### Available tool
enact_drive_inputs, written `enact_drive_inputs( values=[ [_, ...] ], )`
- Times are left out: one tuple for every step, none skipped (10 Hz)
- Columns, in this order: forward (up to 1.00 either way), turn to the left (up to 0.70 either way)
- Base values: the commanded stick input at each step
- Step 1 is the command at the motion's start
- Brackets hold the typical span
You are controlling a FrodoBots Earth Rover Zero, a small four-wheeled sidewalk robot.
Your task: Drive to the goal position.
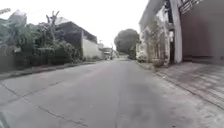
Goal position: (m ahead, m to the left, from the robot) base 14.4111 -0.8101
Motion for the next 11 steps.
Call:
enact_drive_inputs(
  values=[
    [1.0,0.0],
    [1.0,0.0],
    [1.0,0.0],
    [1.0,0.0],
    [1.0,0.0],
    [1.0,0.0],
    [1.0,0.0],
    [1.0,0.0],
    [1.0,0.0],
    [1.0,0.0],
    [1.0,0.0]
  ],
)
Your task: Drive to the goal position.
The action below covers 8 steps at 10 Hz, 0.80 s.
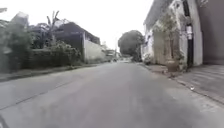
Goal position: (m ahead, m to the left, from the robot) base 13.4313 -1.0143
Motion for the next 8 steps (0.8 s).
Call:
enact_drive_inputs(
  values=[
    [1.0,0.0],
    [1.0,-0.01],
    [1.0,-0.11],
    [1.0,-0.2],
    [1.0,-0.3],
    [1.0,-0.39],
    [1.0,-0.4],
    [1.0,-0.4]
  ],
)
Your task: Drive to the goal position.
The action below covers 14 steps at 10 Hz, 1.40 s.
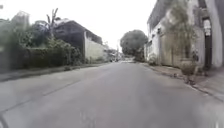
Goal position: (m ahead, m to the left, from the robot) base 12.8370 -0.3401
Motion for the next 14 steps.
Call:
enact_drive_inputs(
  values=[
    [1.0,-0.4],
    [1.0,-0.4],
    [1.0,-0.35],
    [1.0,-0.15],
    [1.0,0.0],
    [1.0,0.0],
    [1.0,0.0],
    [1.0,0.0],
    [1.0,0.0],
    [1.0,0.0],
    [1.0,0.0],
    [1.0,0.0],
    [1.0,0.0],
    [1.0,0.0]
  ],
)
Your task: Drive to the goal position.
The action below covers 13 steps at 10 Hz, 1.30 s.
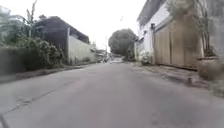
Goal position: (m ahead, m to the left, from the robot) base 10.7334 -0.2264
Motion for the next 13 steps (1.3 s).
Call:
enact_drive_inputs(
  values=[
    [1.0,0.0],
    [1.0,0.0],
    [1.0,0.0],
    [1.0,-0.4],
    [1.0,-0.4],
    [1.0,-0.4],
    [1.0,-0.4],
    [1.0,-0.4],
    [1.0,-0.4],
    [1.0,-0.29],
    [1.0,-0.18],
    [1.0,-0.07],
    [1.0,0.0]
  ],
)
